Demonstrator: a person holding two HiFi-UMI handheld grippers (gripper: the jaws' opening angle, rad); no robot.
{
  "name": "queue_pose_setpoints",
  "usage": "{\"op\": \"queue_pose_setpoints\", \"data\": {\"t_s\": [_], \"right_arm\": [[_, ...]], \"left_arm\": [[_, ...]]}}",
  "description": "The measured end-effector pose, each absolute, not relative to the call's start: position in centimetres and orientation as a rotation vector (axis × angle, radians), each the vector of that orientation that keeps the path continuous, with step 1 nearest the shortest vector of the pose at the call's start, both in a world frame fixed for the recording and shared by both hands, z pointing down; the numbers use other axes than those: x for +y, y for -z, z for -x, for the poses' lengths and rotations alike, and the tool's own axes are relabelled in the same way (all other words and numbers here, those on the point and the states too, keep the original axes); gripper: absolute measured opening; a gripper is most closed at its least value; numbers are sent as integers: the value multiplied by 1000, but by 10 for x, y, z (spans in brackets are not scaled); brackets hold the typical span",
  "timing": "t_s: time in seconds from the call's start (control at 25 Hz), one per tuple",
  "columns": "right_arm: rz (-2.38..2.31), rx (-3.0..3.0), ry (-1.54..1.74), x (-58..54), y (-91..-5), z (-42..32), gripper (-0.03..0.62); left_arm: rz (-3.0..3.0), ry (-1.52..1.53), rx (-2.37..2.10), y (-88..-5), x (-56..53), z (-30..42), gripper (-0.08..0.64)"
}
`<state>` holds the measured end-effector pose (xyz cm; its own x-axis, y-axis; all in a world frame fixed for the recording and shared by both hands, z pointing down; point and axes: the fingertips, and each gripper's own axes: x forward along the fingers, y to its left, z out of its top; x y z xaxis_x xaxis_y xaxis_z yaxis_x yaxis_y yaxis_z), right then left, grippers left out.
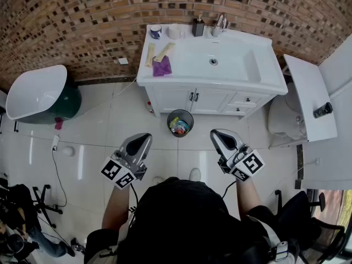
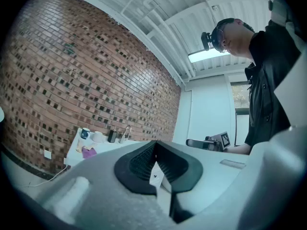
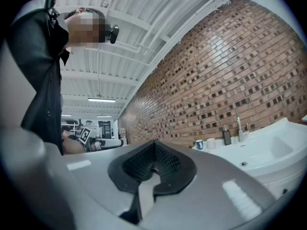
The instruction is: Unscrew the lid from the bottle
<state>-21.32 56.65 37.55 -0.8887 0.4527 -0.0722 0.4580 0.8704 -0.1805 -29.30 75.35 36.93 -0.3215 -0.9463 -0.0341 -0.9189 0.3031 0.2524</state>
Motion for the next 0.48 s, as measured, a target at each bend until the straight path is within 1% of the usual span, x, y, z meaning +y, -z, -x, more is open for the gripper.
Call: {"op": "queue_pose_setpoints", "data": {"t_s": [0.24,0.48], "right_arm": [[-573,3006,297,482,-371,190,5],[-401,3060,209,404,-372,138,5]], "left_arm": [[-1862,311,-2343,-363,661,282,2],[-2016,290,-2214,-360,563,259,2]]}}
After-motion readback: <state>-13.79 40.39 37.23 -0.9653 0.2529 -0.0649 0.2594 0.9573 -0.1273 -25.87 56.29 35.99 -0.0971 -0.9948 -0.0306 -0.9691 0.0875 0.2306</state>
